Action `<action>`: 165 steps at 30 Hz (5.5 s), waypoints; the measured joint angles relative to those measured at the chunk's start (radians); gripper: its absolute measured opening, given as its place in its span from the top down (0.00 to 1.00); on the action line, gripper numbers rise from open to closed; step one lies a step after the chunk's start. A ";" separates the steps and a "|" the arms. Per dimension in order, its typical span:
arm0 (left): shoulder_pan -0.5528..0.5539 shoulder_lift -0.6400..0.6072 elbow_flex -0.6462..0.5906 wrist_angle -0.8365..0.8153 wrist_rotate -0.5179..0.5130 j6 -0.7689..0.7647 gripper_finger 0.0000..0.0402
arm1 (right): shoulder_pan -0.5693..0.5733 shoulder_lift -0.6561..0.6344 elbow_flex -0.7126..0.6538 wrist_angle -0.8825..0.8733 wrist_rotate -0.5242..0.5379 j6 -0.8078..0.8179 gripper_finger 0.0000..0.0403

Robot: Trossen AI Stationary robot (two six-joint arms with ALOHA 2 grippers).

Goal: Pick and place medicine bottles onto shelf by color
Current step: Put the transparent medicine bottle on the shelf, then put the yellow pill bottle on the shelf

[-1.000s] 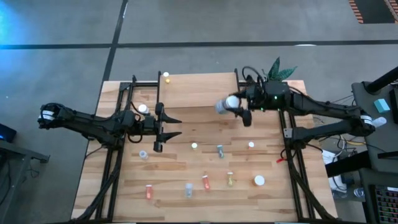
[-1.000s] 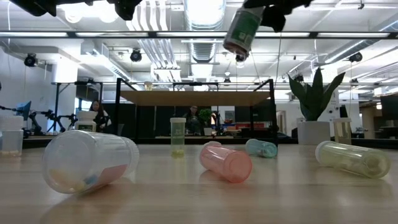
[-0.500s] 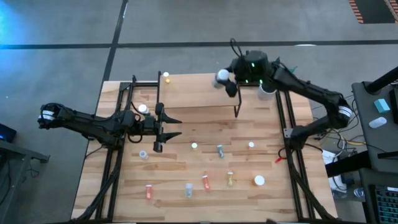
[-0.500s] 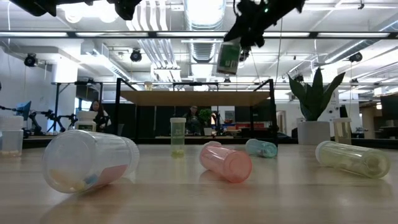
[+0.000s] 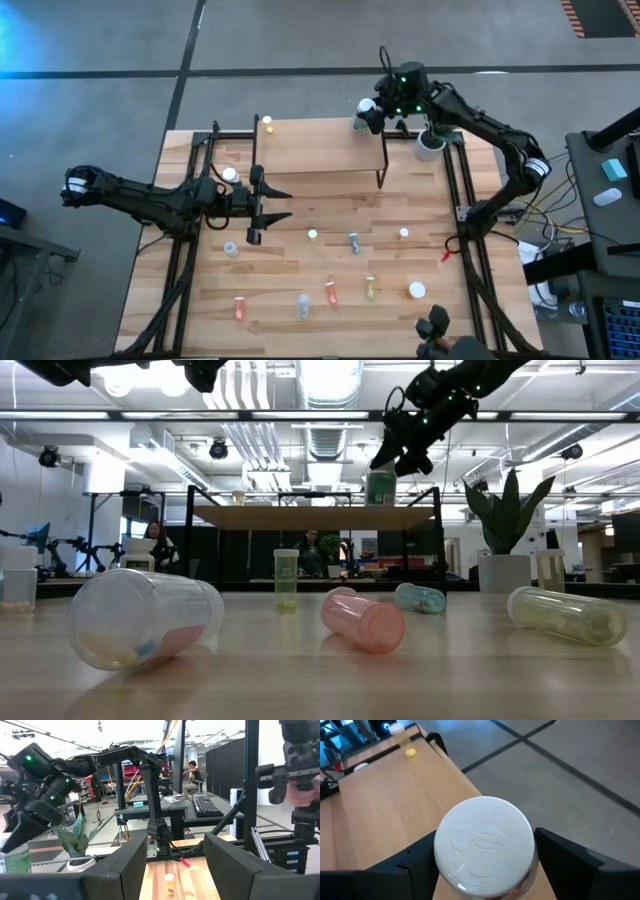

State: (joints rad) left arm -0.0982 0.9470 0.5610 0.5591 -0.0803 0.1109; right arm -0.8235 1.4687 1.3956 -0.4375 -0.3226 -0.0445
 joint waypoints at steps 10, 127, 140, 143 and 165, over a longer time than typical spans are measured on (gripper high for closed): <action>0.000 0.000 0.000 0.000 0.000 0.000 0.55 | -0.006 0.017 0.000 -0.032 -0.003 -0.022 0.30; -0.026 -0.238 -0.150 -0.045 -0.180 -0.131 0.55 | 0.918 -0.495 -0.719 -0.353 0.351 0.296 0.18; -0.026 -0.228 -0.149 -0.042 -0.179 -0.131 0.55 | 0.917 -0.483 -0.747 -0.324 0.357 0.316 0.18; -0.026 -0.227 -0.149 -0.041 -0.179 -0.131 0.55 | 0.917 -0.480 -0.754 -0.299 0.358 0.318 0.18; -0.026 -0.227 -0.150 -0.043 -0.179 -0.130 0.55 | 0.917 -0.362 -0.766 -0.263 0.376 0.314 0.19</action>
State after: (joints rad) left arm -0.1246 0.7197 0.4107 0.5156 -0.2596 -0.0189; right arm 0.0940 1.1063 0.6300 -0.7004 0.0535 0.2695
